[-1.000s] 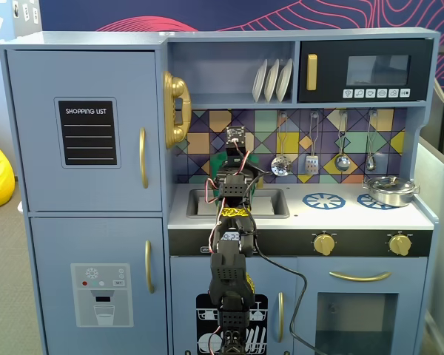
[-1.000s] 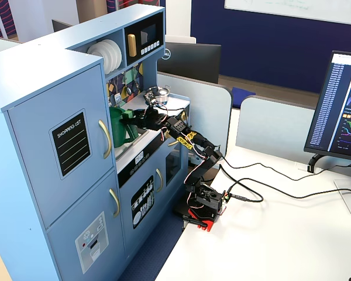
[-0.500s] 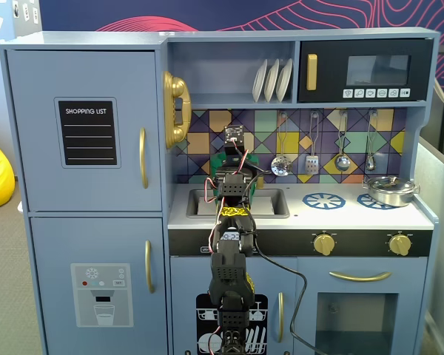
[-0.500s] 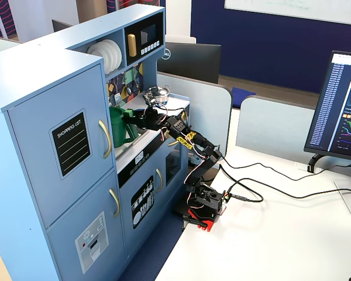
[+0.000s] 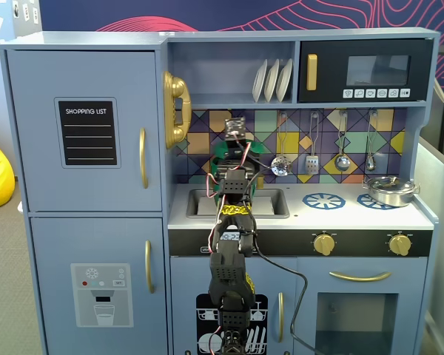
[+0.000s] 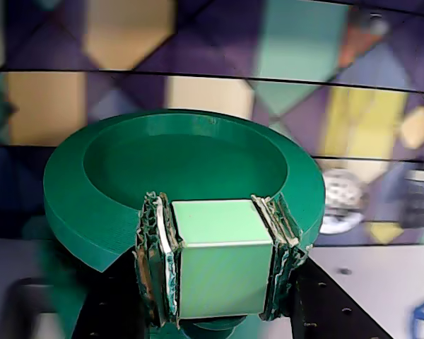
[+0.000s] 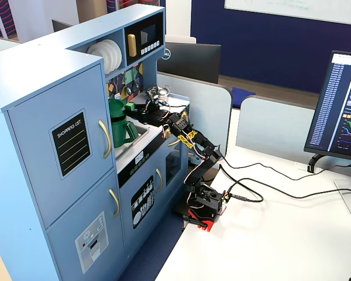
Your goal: Take off the lid from the green recipient and place it on the counter
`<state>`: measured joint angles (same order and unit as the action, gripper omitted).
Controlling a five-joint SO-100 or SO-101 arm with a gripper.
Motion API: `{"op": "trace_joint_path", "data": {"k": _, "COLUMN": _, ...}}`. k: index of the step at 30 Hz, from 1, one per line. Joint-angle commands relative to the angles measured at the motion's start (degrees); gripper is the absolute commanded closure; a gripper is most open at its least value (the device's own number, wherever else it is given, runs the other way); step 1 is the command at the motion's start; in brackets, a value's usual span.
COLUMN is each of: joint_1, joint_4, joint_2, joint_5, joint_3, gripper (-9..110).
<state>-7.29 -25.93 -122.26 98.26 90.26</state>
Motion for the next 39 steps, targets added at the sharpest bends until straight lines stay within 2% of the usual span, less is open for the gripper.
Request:
{"op": "trace_joint_path", "data": {"k": 1, "joint_1": -6.9, "joint_4": 0.4, "joint_2": -2.5, "joint_5": 0.1, "joint_3": -6.3, "gripper": 102}}
{"op": "trace_joint_path", "data": {"k": 9, "joint_1": -20.0, "joint_4": 3.3, "joint_2": -4.8, "joint_5": -3.3, "joint_3": -2.4, "gripper": 102}}
{"op": "trace_joint_path", "data": {"k": 13, "joint_1": -22.9, "joint_4": 12.0, "joint_2": -6.3, "joint_5": -2.6, "joint_3": 7.2, "gripper": 102}}
{"op": "trace_joint_path", "data": {"k": 24, "joint_1": -24.6, "joint_4": 30.1, "joint_2": -3.4, "joint_5": -2.2, "joint_3": 25.2, "gripper": 102}}
{"op": "trace_joint_path", "data": {"k": 39, "joint_1": -26.5, "joint_4": 42.6, "joint_2": 3.3, "joint_5": 0.0, "joint_3": 38.3, "gripper": 102}}
